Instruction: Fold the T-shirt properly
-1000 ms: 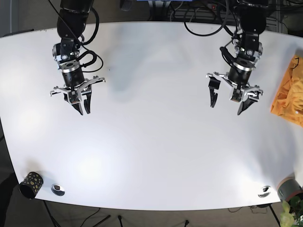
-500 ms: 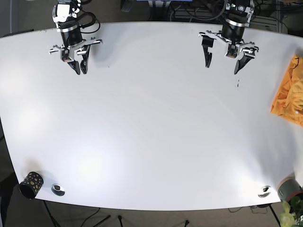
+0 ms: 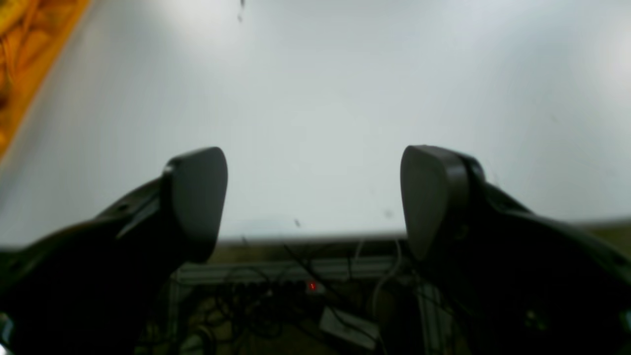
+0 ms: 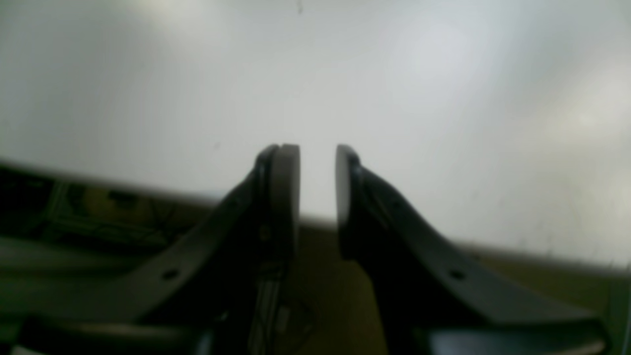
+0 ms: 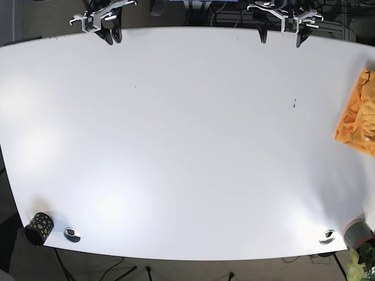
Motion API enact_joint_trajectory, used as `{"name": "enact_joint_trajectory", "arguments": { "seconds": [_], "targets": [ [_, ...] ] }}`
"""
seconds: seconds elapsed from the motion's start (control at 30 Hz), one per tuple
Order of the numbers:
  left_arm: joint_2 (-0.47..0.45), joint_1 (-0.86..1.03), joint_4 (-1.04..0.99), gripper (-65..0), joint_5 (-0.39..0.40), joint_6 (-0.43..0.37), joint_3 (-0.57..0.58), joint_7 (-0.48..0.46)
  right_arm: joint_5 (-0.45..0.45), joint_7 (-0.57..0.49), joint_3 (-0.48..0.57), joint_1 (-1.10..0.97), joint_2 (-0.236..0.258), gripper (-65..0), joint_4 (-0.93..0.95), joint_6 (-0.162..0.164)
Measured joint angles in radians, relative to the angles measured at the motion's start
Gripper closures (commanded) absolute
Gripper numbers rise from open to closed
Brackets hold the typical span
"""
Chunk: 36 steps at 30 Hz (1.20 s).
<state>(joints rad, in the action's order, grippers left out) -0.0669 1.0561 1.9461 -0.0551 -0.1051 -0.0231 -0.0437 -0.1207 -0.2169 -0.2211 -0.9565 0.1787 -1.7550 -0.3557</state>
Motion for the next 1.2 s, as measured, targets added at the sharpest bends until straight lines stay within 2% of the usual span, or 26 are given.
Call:
{"name": "enact_joint_trajectory", "arguments": {
  "seconds": [0.23,0.4,0.53,0.73,0.8,0.93,1.07,1.2],
  "targets": [
    [0.050,0.084,-0.001,-51.0,0.001,0.000,0.002,0.025,-0.005,0.000,0.007,-0.139,0.016,-12.4,0.000,0.000],
    [0.048,0.079,-0.054,-51.1,0.000,-0.007,0.028,0.116,-0.010,-0.001,0.073,-0.174,0.026,-12.4,0.082,0.004],
    [0.048,0.059,-0.135,-51.1,0.002,0.000,0.031,0.139,-0.009,-0.012,0.127,-0.160,0.035,-12.4,0.183,-0.001],
    [0.050,-0.061,-0.344,-51.1,0.003,0.000,0.034,0.145,-0.001,-0.007,0.187,-0.006,0.035,-12.4,0.410,0.008],
    [0.050,-0.104,-0.435,-51.1,0.003,0.000,0.034,0.127,-0.011,-0.021,0.190,0.055,0.031,-12.4,0.498,0.008],
    [0.050,-0.188,-0.594,-51.1,0.003,-0.001,0.032,0.148,-0.007,-0.020,0.189,0.149,0.030,-12.4,0.633,0.014],
    [0.053,-0.274,-0.727,-51.1,0.003,-0.003,0.032,0.088,-0.005,-0.021,0.198,0.239,0.028,-12.4,0.760,0.011],
    [0.057,-0.366,-0.856,-51.1,0.003,-0.004,0.031,0.091,-0.008,-0.017,0.233,0.338,0.024,-12.4,0.888,0.012]
  ]
}}
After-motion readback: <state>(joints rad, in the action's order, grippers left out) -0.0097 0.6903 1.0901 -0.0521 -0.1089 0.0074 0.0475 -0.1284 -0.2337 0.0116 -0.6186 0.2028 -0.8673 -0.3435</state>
